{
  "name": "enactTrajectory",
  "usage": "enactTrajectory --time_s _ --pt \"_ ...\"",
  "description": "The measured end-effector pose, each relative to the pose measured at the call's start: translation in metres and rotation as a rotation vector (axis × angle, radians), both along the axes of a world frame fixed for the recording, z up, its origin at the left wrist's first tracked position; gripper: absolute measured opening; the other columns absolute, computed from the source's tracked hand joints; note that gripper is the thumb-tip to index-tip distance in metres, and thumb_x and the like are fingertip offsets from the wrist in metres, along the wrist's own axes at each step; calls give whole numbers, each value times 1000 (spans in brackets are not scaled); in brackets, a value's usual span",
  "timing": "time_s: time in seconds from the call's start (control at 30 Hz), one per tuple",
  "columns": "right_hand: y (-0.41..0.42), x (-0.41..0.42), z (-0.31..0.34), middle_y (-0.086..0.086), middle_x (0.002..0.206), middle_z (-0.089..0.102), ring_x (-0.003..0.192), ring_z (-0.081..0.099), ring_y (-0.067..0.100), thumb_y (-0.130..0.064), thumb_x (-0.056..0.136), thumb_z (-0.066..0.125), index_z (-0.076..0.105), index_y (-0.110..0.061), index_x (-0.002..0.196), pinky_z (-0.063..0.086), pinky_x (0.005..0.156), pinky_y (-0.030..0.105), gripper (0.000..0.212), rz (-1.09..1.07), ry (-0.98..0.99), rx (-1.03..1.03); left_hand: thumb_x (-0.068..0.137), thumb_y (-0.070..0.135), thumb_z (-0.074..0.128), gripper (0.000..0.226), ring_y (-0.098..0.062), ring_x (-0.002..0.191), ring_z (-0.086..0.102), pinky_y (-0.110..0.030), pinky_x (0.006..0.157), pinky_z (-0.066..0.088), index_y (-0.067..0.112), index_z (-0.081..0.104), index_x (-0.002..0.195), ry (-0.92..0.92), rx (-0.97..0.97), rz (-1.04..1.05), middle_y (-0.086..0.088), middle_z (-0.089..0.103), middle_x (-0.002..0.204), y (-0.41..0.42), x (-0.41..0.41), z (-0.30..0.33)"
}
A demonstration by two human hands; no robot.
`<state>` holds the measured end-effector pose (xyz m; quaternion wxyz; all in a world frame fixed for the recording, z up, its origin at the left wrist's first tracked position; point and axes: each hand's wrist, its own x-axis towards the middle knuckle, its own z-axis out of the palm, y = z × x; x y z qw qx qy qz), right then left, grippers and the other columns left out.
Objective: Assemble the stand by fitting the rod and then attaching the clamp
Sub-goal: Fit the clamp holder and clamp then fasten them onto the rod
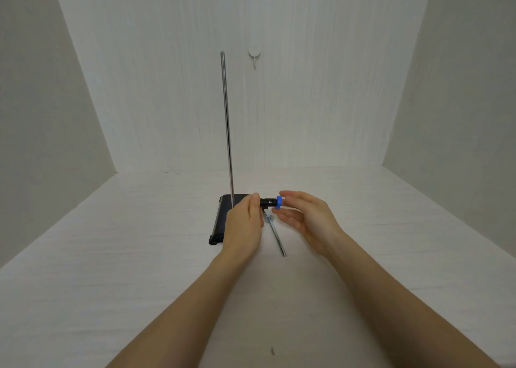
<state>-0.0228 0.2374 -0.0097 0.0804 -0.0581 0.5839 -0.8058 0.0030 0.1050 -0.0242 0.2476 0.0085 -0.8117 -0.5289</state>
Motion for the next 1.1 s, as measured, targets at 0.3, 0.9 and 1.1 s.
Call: enactTrajectory --time_s 0.3,0.9,1.1 --pt "0 1 0 14 90 70 75 72 16 9 83 60 69 2 85 57 68 17 12 41 29 -73 102 27 29 45 -12 50 41 -26 57 33 8 46 64 0 -6 -14 3 45 53 -1 1 0" --pt "-1 -1 -1 14 92 68 77 72 15 19 81 49 67 0 61 58 71 18 33 -23 44 -49 102 28 30 48 -11 49 39 -24 55 33 11 44 59 -27 61 -22 3 44 52 0 0 0" --pt "-1 -2 -1 15 92 68 78 73 30 -6 86 63 64 1 93 60 68 26 10 38 -51 -93 102 27 30 46 -12 52 40 -26 58 34 7 47 64 -29 73 -31 1 47 56 0 1 1"
